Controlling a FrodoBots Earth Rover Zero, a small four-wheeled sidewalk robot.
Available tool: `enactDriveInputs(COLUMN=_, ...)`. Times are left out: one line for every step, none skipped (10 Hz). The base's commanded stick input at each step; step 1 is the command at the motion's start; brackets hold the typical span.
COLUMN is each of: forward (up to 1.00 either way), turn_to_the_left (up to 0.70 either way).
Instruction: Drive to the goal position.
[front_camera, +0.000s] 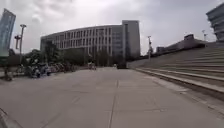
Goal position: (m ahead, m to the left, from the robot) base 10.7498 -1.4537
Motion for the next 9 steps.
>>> enactDriveInputs(forward=0.7, turn_to_the_left=0.01)
enactDriveInputs(forward=0.7, turn_to_the_left=0.01)
enactDriveInputs(forward=0.7, turn_to_the_left=0.01)
enactDriveInputs(forward=0.7, turn_to_the_left=0.01)
enactDriveInputs(forward=0.7, turn_to_the_left=0.01)
enactDriveInputs(forward=0.7, turn_to_the_left=0.01)
enactDriveInputs(forward=0.7, turn_to_the_left=0.01)
enactDriveInputs(forward=0.7, turn_to_the_left=0.01)
enactDriveInputs(forward=0.7, turn_to_the_left=0.01)
